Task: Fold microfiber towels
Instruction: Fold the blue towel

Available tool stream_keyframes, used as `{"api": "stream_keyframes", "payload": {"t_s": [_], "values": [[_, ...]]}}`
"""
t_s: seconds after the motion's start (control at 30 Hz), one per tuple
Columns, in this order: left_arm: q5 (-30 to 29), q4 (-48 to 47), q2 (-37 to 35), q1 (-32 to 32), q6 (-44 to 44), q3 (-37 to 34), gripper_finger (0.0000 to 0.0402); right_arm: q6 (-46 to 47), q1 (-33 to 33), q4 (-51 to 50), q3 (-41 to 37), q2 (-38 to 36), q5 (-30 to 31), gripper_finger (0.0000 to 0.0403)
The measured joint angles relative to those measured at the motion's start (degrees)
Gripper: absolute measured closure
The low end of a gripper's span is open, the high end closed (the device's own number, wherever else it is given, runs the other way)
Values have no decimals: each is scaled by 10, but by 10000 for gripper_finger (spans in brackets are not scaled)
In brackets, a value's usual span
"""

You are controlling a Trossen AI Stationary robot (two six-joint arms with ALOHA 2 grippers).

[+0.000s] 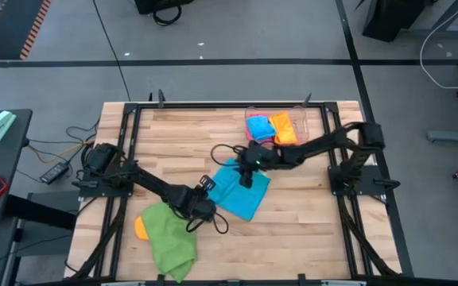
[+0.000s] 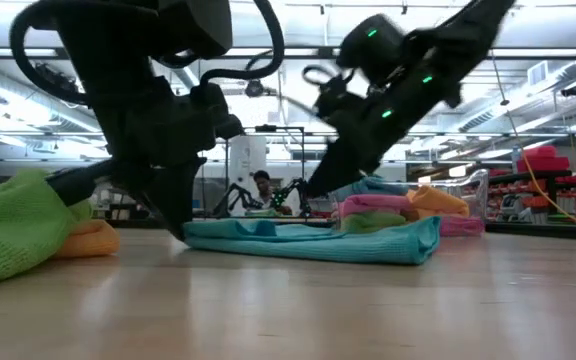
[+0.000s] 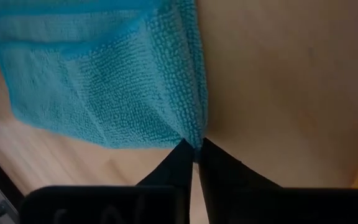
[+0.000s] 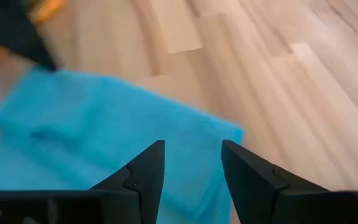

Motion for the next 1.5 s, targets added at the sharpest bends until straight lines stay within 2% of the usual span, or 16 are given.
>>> {"api": "stream_keyframes", "payload": {"t_s": [0.2,0.37,0.5,0.6,0.73,0.83,0.9,1.03,1.17,1.37,1.5], "values": [[2,2,0,-4,-25,0,388,0,-51,-12,49,46,-42,235],[2,9,0,-4,-28,0,379,-6,-63,-53,67,55,-47,235],[2,9,0,-2,-26,0,368,-48,-68,-51,66,55,-24,235],[3,8,0,1,-27,0,371,-72,-86,-47,66,55,-28,235],[3,6,0,1,-39,0,383,-101,-93,-42,72,55,-69,235],[3,4,0,1,-39,0,387,-106,-89,-85,100,55,-105,235],[3,5,0,1,-42,0,384,-121,-83,-135,121,55,-102,235],[2,10,0,2,-67,0,362,-155,-50,-184,152,51,-73,235],[2,15,0,4,-100,0,322,-168,-21,-221,158,38,-60,235],[2,15,0,-7,-115,16,243,-157,7,-249,126,0,-51,235],[2,16,0,-20,-117,41,209,-139,27,-251,93,-33,-38,235]]}}
